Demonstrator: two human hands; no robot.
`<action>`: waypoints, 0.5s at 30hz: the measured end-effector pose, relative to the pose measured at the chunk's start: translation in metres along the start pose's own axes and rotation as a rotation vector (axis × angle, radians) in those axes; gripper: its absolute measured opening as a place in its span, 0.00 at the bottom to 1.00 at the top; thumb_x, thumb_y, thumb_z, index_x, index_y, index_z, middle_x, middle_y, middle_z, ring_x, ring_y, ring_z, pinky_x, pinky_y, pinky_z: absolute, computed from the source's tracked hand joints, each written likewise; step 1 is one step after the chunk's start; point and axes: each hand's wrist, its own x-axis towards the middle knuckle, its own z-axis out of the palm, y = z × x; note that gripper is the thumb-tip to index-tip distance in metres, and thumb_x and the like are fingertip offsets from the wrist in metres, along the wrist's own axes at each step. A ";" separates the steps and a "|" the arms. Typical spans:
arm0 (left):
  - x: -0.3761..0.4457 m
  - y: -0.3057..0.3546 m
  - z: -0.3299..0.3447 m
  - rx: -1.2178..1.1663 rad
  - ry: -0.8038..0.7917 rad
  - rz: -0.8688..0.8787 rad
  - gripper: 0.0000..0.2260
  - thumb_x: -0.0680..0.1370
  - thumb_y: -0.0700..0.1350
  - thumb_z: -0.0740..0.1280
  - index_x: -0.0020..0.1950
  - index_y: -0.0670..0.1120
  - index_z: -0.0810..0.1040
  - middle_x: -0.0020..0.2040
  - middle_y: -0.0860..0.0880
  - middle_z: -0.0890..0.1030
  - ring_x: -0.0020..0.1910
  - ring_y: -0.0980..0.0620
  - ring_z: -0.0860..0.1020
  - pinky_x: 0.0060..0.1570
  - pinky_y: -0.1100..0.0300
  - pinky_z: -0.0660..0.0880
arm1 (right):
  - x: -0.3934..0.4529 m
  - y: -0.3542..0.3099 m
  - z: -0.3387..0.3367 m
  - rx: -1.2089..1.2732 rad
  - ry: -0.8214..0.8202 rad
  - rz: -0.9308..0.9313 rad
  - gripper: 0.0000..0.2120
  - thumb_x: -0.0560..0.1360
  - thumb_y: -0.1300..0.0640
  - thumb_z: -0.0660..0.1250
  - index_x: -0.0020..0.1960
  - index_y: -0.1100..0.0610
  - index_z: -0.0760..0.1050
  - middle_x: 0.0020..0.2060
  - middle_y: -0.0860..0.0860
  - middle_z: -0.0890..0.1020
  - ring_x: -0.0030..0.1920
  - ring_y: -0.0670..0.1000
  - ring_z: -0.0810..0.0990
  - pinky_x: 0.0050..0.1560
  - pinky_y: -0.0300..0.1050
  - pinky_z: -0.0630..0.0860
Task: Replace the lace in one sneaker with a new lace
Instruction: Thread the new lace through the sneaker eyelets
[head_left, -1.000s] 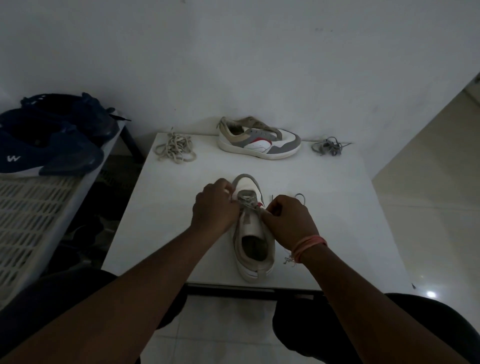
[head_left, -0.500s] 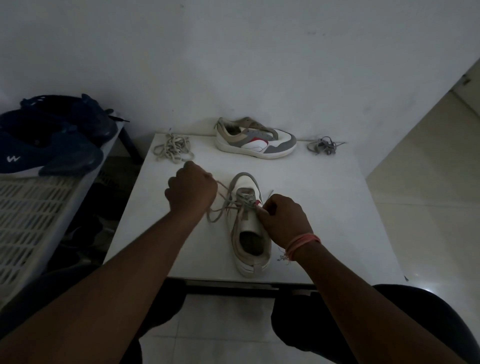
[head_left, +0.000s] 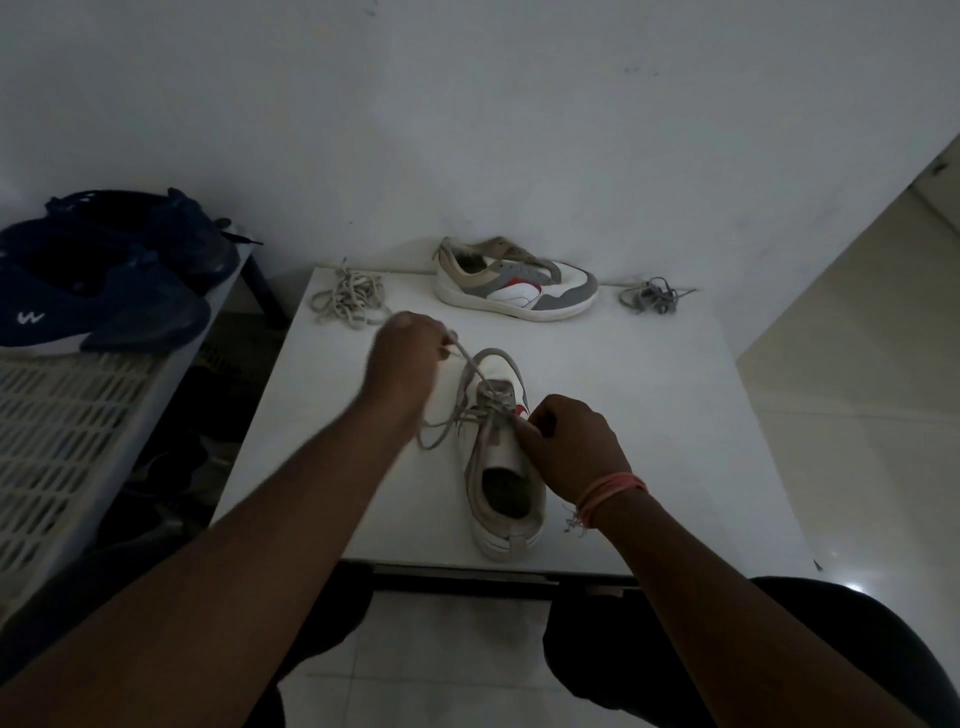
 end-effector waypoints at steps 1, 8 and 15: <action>0.000 0.010 -0.006 -0.272 -0.018 -0.141 0.12 0.82 0.37 0.59 0.39 0.44 0.72 0.39 0.43 0.77 0.41 0.44 0.78 0.34 0.59 0.71 | 0.000 -0.001 0.000 -0.011 -0.002 -0.003 0.12 0.77 0.44 0.67 0.41 0.51 0.74 0.36 0.46 0.78 0.40 0.50 0.77 0.44 0.47 0.76; -0.021 -0.011 -0.009 0.926 -0.209 0.394 0.10 0.77 0.57 0.69 0.52 0.52 0.76 0.43 0.52 0.78 0.40 0.53 0.77 0.40 0.57 0.71 | 0.001 -0.004 -0.002 -0.017 -0.025 -0.009 0.10 0.78 0.46 0.66 0.44 0.52 0.75 0.37 0.47 0.79 0.40 0.50 0.78 0.46 0.49 0.78; -0.021 -0.011 -0.010 1.204 -0.226 0.653 0.13 0.78 0.57 0.68 0.39 0.51 0.81 0.38 0.52 0.80 0.41 0.50 0.80 0.37 0.58 0.67 | 0.001 -0.002 -0.002 -0.017 -0.008 -0.007 0.11 0.77 0.46 0.67 0.42 0.52 0.75 0.36 0.47 0.78 0.40 0.50 0.77 0.43 0.47 0.76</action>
